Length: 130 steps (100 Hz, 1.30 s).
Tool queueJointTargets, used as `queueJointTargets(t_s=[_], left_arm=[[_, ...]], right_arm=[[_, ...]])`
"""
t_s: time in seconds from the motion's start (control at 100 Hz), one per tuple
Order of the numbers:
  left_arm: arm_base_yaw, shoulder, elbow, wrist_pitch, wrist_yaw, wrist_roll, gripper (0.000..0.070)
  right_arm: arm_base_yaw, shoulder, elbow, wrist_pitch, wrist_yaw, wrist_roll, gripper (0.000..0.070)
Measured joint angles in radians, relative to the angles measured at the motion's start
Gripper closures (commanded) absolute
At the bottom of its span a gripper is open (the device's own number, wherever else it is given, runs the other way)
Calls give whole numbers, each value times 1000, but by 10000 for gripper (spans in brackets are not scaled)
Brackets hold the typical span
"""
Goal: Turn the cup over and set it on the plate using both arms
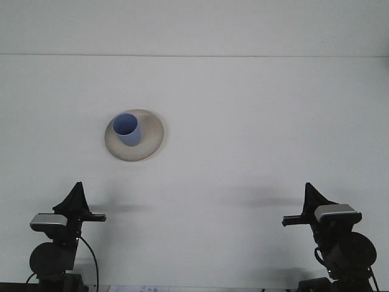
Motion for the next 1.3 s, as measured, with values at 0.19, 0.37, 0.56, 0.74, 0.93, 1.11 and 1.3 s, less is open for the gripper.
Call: queueJointTargets(t_s=[0.19,0.37,0.56,0.74,0.93,1.11,1.3], left_arm=[[0,0,0,0,0,0,684],[0,0,0,0,0,0,684],[0,0,0,0,0,0,684],[0,0,0,-1,0,0,684],[0,0,0,-4,0,0,684],[0,0,0,-3,0,0,684],[0,0,0,-3,0,0,684]], right_arm=[[0,-5,-3,7,1,0,700],[-4,-83,-92,65,1,0,700],[-65,-236,-259,182,0,0,700],[-96,-263,-351,259,-1,0,700],[-95,-263,-456,404,-1,0,700],[-96,-265,-456,414,-1,0,700],[-96,-264,-456,412,-1,0,700]])
